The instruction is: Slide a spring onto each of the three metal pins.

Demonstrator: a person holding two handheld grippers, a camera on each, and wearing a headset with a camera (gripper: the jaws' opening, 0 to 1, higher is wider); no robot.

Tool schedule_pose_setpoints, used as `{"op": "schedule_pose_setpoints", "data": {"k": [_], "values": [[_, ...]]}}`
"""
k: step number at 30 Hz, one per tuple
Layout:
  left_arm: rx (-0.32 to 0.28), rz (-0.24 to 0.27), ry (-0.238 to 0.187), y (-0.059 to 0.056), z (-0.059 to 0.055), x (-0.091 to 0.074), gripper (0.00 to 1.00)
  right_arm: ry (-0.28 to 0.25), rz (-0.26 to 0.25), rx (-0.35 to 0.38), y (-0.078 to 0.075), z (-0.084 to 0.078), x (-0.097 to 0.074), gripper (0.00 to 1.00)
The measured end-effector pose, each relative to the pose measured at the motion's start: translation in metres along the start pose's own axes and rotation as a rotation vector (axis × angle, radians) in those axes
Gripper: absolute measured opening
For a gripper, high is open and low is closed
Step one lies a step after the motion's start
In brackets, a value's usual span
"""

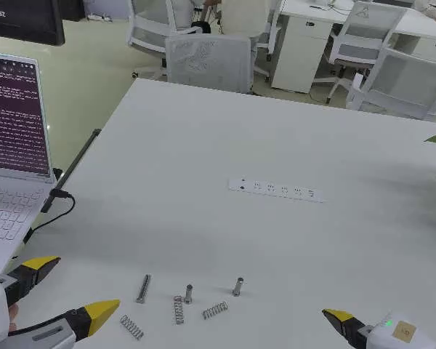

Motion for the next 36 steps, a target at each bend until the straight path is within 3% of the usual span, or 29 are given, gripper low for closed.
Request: {"op": "schedule_pose_setpoints", "data": {"k": [12, 22, 36], "values": [[0.008, -0.039, 0.031, 0.005, -0.014, -0.004, 0.63, 0.021, -0.013, -0.001, 0.010, -0.009, -0.003, 0.64], [0.004, -0.057, 0.028, 0.004, -0.015, -0.002, 0.64, 0.027, -0.004, -0.005, 0.018, -0.008, -0.004, 0.64], [-0.002, -0.061, 0.022, 0.003, -0.014, 0.001, 0.65, 0.008, -0.010, 0.007, 0.017, -0.004, -0.001, 0.64]]}}
Point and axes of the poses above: the centre of the closed fingertips' face, and the gripper's own axes: x roughly forward along the fingers, y roughly to its left, z roughly out of its top, the point moved 1 cm from there along -x, roughly backward along the fingers, and after that the axes turned 3 degrees about -y, right-handed, at the moved point
